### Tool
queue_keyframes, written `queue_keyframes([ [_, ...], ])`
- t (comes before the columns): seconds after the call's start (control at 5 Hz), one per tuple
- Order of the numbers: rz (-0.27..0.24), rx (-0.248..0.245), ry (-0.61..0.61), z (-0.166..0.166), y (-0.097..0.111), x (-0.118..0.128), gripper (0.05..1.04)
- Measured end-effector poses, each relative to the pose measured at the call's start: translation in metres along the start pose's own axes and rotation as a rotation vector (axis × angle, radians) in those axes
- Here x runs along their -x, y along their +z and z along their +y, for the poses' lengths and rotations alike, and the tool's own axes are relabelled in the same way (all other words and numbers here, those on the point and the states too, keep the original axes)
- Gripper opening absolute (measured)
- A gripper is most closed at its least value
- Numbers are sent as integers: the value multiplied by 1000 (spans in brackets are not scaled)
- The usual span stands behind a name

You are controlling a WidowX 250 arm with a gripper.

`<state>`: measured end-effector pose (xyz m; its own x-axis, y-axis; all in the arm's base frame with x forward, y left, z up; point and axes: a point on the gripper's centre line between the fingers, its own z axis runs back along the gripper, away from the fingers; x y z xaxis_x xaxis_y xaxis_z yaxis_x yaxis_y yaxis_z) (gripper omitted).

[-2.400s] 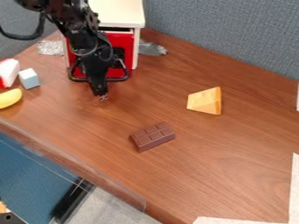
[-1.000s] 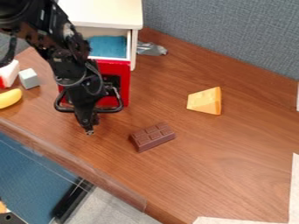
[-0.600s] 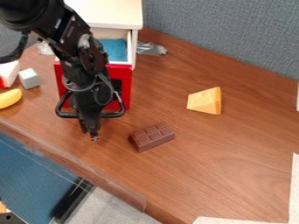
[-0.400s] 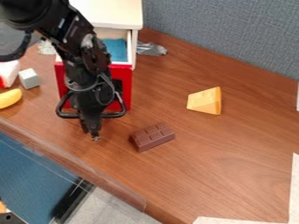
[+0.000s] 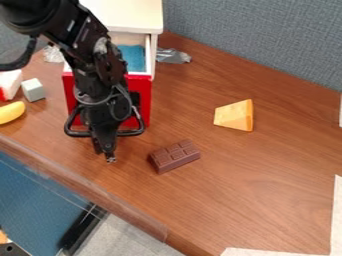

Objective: Open the drawer

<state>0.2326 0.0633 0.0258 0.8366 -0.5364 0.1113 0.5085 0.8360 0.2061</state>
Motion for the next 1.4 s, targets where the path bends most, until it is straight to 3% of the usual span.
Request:
queue_keyframes([
  [0.4, 7, 9, -5, 2, 0, 8, 278],
  [0.6, 39, 24, 99, 9, -1, 28, 583],
  [0.8, -9, 18, 96, 11, 13, 24, 892],
  [1.0, -69, 42, 74, 11, 29, 23, 1011],
  [1.4, -215, 50, 76, 23, 84, 22, 1001],
])
